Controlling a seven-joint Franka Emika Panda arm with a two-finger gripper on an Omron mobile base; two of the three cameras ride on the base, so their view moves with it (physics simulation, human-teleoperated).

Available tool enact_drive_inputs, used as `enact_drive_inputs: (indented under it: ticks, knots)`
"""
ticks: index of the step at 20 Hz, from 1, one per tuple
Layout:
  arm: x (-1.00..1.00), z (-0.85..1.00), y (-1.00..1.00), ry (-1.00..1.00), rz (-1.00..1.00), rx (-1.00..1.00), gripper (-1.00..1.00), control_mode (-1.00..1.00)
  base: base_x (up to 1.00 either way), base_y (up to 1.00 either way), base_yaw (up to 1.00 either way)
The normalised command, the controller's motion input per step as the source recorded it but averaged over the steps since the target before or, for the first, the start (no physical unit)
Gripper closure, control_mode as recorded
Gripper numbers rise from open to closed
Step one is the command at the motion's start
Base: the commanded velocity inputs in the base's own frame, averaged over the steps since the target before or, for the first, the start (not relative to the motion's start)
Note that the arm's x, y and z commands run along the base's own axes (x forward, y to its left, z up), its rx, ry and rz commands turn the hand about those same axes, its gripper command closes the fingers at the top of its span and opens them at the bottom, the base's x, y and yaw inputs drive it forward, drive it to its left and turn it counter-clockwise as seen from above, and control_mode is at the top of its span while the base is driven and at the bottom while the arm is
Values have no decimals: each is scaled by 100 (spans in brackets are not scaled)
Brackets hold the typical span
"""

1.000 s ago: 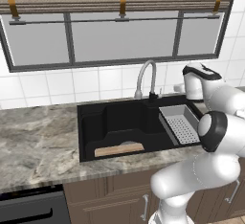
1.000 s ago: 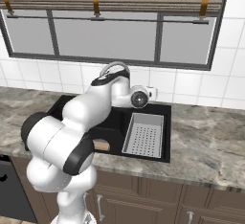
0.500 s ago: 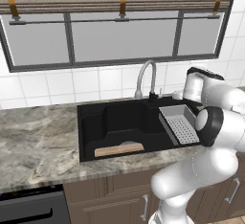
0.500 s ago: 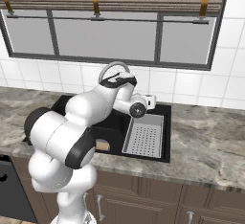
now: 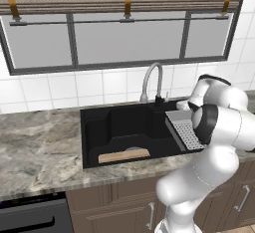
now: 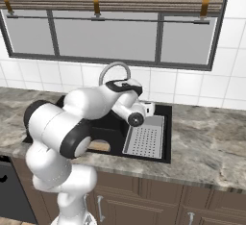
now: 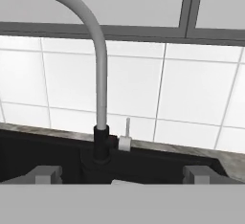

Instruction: Turn on the sink faucet with hot water and rinse the cutting board for ten seconds, then turn off the faucet. Push the cutting board to reach the water if necessary.

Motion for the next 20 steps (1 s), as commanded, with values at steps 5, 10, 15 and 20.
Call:
enact_drive_inputs:
  ticks: [5,10,15,20]
  knots:
    - [18,-7,0,0,0,0,-100,-100,0,0,0]
    - [26,0,-4,0,0,2,-100,-100,0,0,0]
    - [24,0,-10,0,-4,4,-100,-100,0,0,0]
    - [20,0,-6,0,-6,4,-100,-100,0,0,0]
